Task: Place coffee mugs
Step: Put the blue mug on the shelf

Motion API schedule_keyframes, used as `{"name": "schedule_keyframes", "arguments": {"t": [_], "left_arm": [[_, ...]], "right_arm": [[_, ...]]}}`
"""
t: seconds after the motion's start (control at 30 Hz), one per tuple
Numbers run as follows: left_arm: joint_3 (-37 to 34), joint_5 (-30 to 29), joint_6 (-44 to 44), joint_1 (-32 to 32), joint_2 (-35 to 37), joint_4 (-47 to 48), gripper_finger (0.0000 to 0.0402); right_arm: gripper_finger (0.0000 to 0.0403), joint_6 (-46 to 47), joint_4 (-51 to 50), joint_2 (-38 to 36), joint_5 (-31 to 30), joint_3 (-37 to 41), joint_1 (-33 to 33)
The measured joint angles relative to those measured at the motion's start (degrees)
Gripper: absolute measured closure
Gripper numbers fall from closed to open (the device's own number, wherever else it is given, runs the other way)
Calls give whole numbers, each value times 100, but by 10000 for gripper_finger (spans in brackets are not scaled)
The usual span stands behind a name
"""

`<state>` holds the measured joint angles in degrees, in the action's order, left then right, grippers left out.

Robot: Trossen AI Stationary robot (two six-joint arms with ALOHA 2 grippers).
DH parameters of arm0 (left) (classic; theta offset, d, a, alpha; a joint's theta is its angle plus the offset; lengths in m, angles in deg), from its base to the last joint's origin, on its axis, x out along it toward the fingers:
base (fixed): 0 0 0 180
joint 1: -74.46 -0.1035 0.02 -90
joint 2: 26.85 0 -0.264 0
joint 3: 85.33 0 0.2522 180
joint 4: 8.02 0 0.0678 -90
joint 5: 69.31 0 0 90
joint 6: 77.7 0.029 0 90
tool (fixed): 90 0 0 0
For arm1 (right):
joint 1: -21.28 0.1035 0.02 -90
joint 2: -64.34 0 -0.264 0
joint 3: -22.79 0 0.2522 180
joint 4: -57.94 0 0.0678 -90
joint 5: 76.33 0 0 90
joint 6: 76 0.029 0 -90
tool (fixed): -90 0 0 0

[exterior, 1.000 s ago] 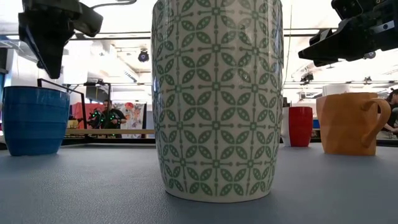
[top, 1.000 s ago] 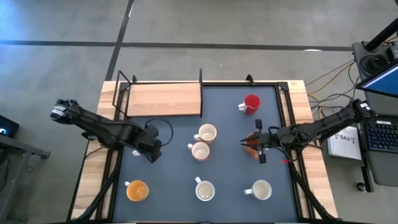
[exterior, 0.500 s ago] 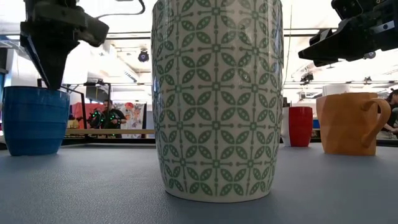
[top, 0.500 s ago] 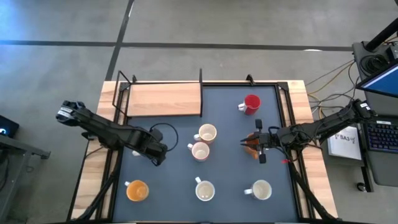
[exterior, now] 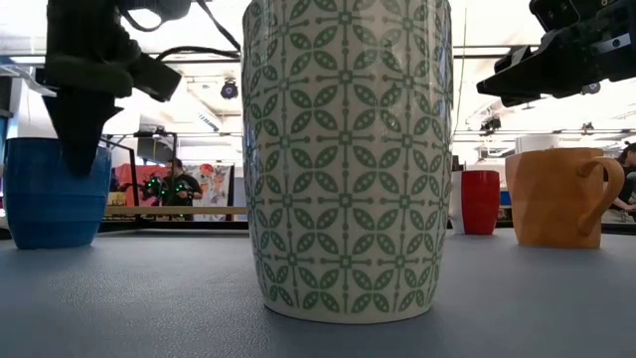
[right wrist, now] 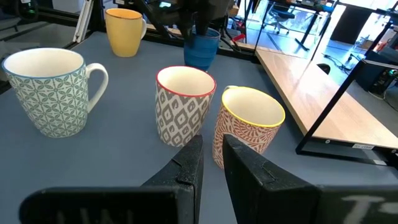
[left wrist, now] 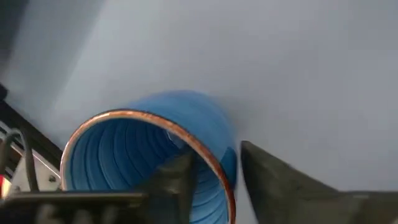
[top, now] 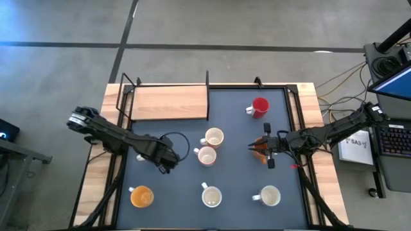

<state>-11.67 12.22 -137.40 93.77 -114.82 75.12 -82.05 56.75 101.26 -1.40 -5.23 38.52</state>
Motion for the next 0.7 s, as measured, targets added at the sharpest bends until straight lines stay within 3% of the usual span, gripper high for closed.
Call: {"name": "schedule_keyframes", "arguments": {"t": [0.13,0.43,0.7], "left_arm": [[-13,18,328,-56,2,-115,388],[-4,-334,1241,-500,619,-95,394],[-4,-448,2478,-1739,1399,-39,396]], "right_arm": [[353,0,-3,2,0,0,-2],[353,0,-7,2,0,0,-1],[353,0,-11,2,0,0,-1]]}}
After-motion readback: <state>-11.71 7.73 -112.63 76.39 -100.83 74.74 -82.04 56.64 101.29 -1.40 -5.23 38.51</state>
